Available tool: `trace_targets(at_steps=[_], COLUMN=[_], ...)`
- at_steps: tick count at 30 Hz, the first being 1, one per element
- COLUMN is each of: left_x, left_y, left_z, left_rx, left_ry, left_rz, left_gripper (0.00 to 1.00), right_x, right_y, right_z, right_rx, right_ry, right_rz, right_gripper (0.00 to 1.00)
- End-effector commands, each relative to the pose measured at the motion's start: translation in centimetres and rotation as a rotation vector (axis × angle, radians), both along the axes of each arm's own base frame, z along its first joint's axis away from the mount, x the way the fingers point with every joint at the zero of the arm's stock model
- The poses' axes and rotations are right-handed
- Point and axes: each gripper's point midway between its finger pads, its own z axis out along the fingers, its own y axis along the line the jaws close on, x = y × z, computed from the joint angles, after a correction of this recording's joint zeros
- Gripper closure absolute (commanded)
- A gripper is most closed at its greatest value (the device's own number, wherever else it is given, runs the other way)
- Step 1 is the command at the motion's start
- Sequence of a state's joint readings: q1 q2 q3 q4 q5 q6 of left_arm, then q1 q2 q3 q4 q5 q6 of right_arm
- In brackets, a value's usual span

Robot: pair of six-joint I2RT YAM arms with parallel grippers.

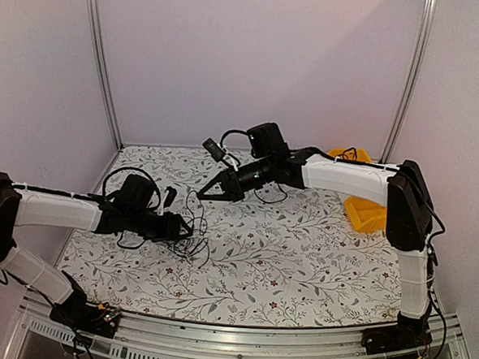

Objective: Untangle the cables

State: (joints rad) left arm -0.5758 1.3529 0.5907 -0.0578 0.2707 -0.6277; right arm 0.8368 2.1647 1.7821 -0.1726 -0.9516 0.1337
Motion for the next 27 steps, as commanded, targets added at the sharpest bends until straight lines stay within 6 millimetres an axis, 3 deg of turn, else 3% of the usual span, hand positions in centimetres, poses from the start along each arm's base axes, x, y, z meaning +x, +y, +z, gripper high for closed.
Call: trace_targets(at_steps=[1,5,9,12,13,16,19,27], left_x=[3.1,3.7,3.2,2.7,2.6,2.0,1.5,0.0], left_y=[-3.3,-4.4,-4.8,-4.5,-4.3,-3.9,-3.5,-2.8], left_z=[0.2,-3.9,-6.5,-7.4,-7.5,-8.0,-8.4,-9.0], left_rx=[-0.033,-0.003,0.024,0.05,0.056,0.068,0.076,0.099], left_ry=[-0.119,-0.023,0.027,0.04,0.044,0.061,0.077,0.099], left_rz=[-0.106,-0.132,-0.165,-0.167,-0.165,-0.162,-0.155,-0.149], left_gripper=[0.41,0.46,0.52,0.54,0.55,0.55,0.55,0.55], right_x=[0.3,0.8,1.4,2.1,2.1,2.2,2.3,4.4], right_y=[-2.2,-3.0,-4.4,-5.9,-6.6,-8.8,-11.2,-18.3], right_z=[2.5,5.5,11.1,16.6,19.5,25.8,31.0,40.3], right_rx=[0.015,0.049,0.128,0.207,0.249,0.339,0.415,0.563], right_ry=[-0.066,-0.152,-0.275,-0.364,-0.408,-0.494,-0.558,-0.661], right_rz=[0.002,-0.009,-0.03,-0.066,-0.082,-0.13,-0.187,-0.377], right_gripper=[1.0,1.0,1.0,1.0,1.0,1.0,1.0,1.0])
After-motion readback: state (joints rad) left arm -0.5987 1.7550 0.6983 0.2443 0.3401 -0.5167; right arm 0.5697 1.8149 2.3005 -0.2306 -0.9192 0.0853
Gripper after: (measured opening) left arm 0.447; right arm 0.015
